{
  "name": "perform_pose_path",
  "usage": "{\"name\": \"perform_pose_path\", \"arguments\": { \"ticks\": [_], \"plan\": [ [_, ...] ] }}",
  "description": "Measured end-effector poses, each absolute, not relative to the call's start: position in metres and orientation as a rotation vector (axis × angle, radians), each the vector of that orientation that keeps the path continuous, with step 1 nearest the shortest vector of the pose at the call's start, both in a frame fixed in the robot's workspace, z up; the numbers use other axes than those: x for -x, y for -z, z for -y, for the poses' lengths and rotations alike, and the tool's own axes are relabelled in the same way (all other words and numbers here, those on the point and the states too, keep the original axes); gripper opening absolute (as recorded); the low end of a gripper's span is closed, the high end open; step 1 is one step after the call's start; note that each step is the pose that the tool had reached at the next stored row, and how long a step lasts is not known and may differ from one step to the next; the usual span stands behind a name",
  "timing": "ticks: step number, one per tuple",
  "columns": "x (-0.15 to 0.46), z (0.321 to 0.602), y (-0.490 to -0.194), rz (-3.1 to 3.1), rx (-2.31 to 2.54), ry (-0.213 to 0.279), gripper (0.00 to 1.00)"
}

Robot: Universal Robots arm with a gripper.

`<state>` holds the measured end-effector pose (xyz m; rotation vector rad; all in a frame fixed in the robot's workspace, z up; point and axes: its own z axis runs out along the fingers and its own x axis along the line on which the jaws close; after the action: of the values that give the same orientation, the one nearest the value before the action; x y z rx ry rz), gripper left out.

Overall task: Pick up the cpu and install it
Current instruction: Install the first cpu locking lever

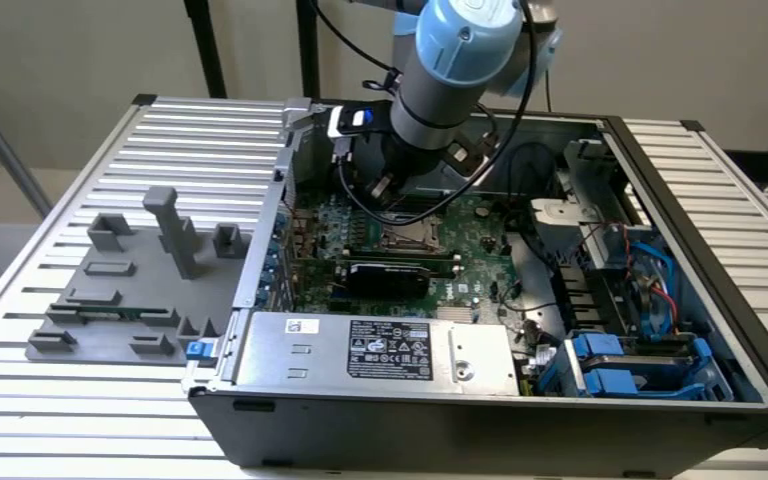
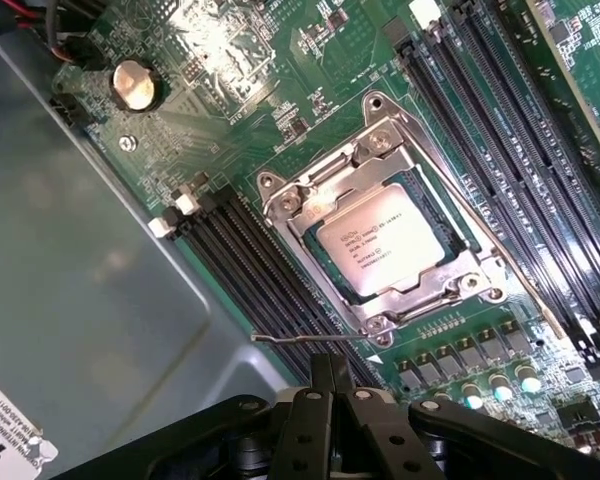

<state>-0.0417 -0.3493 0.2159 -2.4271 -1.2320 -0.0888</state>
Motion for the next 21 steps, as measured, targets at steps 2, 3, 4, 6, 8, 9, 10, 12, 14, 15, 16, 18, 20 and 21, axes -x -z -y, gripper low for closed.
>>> {"name": "perform_pose_path", "arguments": {
  "ticks": [2,3,4,6,8,9,10,12,14,15,16,18,20,21],
  "plan": [
    [0.042,0.347,-0.214,1.235,2.434,0.084,0.11],
    [0.042,0.346,-0.213,1.236,2.438,0.081,0.11],
    [0.042,0.346,-0.212,1.237,2.44,0.079,0.11],
    [0.042,0.344,-0.211,1.239,2.447,0.074,0.11],
    [0.042,0.343,-0.21,1.242,2.453,0.068,0.11],
    [0.042,0.343,-0.209,1.243,2.457,0.066,0.11],
    [0.042,0.342,-0.209,1.244,2.46,0.063,0.11],
    [0.042,0.341,-0.207,1.246,2.466,0.056,0.11],
    [0.042,0.341,-0.207,1.247,2.472,0.05,0.11],
    [0.041,0.341,-0.206,1.248,2.474,0.047,0.11],
    [0.041,0.34,-0.206,1.248,2.475,0.045,0.11],
    [0.04,0.34,-0.205,1.248,2.477,0.041,0.11],
    [0.039,0.34,-0.205,1.247,2.478,0.037,0.11],
    [0.039,0.34,-0.204,1.247,2.478,0.036,0.11]
  ]
}}
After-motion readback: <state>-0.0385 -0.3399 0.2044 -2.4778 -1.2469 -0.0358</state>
